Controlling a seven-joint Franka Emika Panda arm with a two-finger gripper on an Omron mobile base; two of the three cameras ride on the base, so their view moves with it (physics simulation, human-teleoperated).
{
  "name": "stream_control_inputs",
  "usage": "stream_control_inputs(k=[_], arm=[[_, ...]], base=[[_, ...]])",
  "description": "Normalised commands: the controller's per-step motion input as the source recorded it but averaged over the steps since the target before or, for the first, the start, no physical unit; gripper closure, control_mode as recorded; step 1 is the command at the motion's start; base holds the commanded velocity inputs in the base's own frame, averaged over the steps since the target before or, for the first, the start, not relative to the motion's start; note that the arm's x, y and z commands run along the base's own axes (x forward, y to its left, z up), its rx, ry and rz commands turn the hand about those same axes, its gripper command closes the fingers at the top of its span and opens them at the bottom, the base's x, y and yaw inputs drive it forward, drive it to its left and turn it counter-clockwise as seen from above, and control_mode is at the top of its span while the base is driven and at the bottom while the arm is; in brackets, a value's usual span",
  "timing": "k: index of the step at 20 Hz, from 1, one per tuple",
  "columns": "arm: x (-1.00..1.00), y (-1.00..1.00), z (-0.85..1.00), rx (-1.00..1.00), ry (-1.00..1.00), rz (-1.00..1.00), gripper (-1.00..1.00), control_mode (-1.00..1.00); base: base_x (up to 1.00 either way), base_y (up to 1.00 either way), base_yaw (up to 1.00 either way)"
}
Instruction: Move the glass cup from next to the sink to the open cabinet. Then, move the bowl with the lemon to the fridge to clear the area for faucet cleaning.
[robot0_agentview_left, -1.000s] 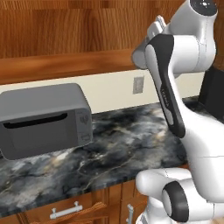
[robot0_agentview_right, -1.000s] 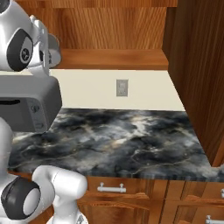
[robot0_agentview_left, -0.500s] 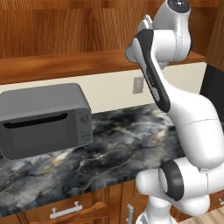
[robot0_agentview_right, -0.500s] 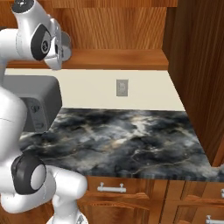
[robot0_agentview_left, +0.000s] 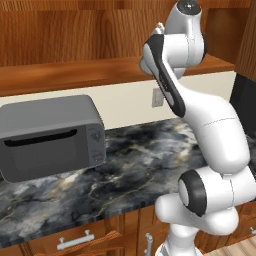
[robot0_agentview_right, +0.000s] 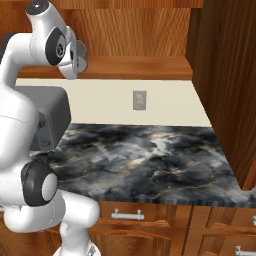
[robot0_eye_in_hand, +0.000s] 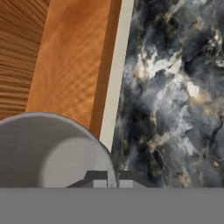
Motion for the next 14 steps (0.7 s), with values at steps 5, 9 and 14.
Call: stream_control_inputs(k=[5,9,14], arm=[[0.26,0.00,-0.08,-0.01,0.00,-0.02,1.00,-1.00],[0.31,0.00,0.00,0.00,0.00,-0.05,1.00,-1.00],[0.54,0.00,0.00,0.00,0.00,-0.10,1.00,-1.00]], base=[[0.00,0.00,0.00],[0.00,0.00,0.00],[0.00,0.00,0.00]])
